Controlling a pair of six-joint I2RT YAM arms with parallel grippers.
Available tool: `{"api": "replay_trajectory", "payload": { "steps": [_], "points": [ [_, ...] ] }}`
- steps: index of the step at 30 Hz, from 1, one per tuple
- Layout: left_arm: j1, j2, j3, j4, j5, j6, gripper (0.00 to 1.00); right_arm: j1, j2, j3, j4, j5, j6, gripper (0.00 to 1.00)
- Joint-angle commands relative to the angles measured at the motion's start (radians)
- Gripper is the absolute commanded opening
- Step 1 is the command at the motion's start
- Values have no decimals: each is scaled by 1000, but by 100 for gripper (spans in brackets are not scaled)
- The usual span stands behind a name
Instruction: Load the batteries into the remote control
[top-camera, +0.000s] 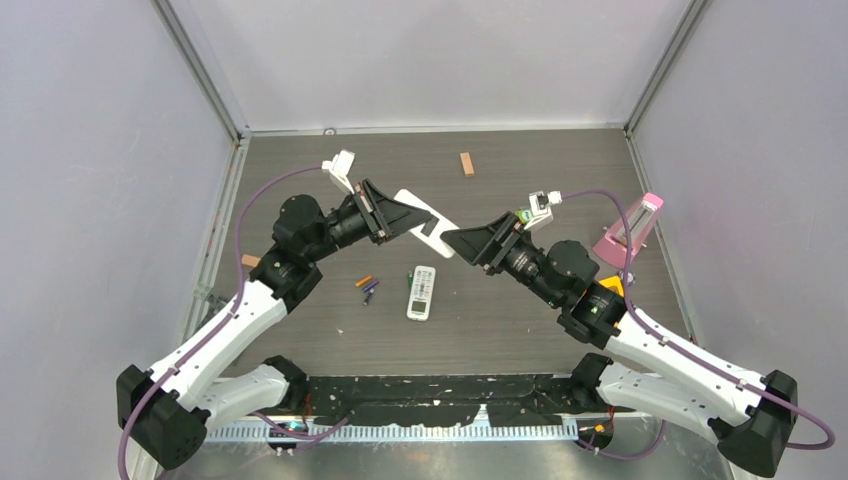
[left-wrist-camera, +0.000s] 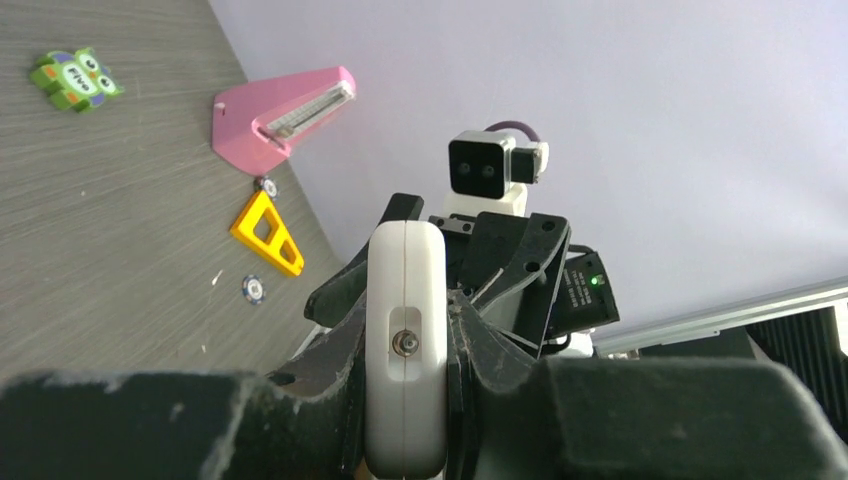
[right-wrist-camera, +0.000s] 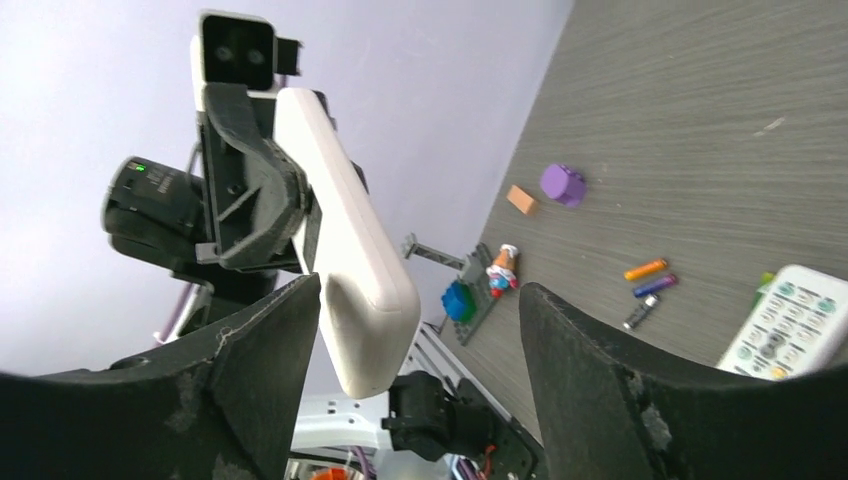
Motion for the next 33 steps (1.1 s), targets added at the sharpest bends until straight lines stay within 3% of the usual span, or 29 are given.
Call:
{"api": "replay_trajectory", "payload": {
  "steps": [1, 15, 20, 23, 33],
  "points": [
    [6, -32, -14, 155, -32, -87, 0, -3, -6, 4, 136, 9, 78, 74],
    [10, -22, -30, 195, -6, -146, 0, -3, 73, -29, 264, -78, 153, 65],
    [45, 8, -71, 315, 37, -246, 0, -5, 63, -84, 300, -55, 161, 48],
    [60, 19, -93, 391, 53, -305, 0, -8, 75, -99, 324, -54, 164, 44],
    [96, -7, -108, 408, 70, -329, 0, -14, 90, -124, 325, -54, 154, 27]
  ]
}}
